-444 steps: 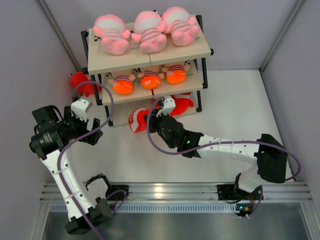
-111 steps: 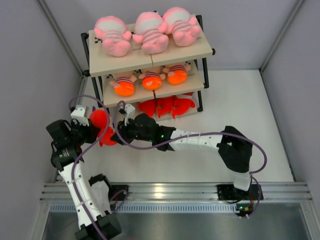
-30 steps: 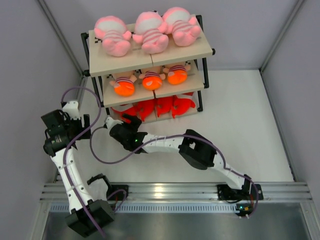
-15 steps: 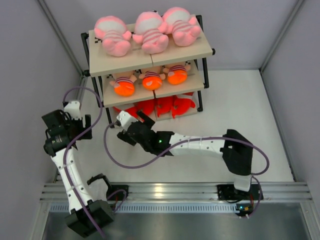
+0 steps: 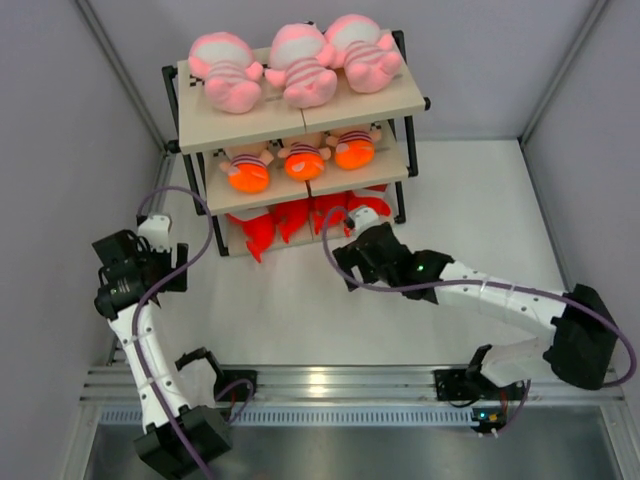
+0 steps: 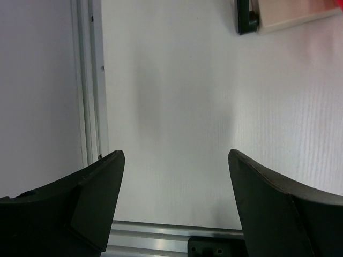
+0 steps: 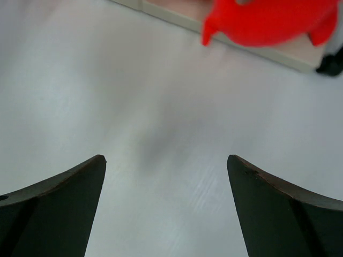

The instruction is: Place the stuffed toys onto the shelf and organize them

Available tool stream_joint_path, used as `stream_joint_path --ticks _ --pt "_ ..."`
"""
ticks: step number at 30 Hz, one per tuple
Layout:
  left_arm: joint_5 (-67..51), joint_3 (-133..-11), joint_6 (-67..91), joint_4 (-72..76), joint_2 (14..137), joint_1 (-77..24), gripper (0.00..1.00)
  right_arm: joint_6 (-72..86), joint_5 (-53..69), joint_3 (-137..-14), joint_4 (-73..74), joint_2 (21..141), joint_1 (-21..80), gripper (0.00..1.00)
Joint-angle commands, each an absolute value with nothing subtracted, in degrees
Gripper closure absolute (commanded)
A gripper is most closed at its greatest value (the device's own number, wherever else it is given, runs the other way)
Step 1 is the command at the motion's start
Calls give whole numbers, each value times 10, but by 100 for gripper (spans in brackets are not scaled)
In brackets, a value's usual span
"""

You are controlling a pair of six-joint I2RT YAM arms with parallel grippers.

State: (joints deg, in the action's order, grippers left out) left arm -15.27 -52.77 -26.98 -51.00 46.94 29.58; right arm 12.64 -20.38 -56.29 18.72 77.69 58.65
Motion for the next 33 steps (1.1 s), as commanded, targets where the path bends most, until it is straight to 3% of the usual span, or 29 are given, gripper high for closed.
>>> stream_joint_path --ticks 1,10,14,23,33 --pt "-130 -509 -305 -510 461 294 16 217 -171 -513 280 704 501 5" --pt "-119 -461 -316 -509 479 295 15 235 -138 -427 299 601 206 2" --pt "-113 -435 -316 -509 491 294 4 239 -112 -410 289 596 93 1" --pt "-132 -396 -310 -505 489 294 2 259 -149 -415 291 621 69 1" --pt "-105 -366 -301 -476 449 295 2 259 -163 -373 243 546 69 1"
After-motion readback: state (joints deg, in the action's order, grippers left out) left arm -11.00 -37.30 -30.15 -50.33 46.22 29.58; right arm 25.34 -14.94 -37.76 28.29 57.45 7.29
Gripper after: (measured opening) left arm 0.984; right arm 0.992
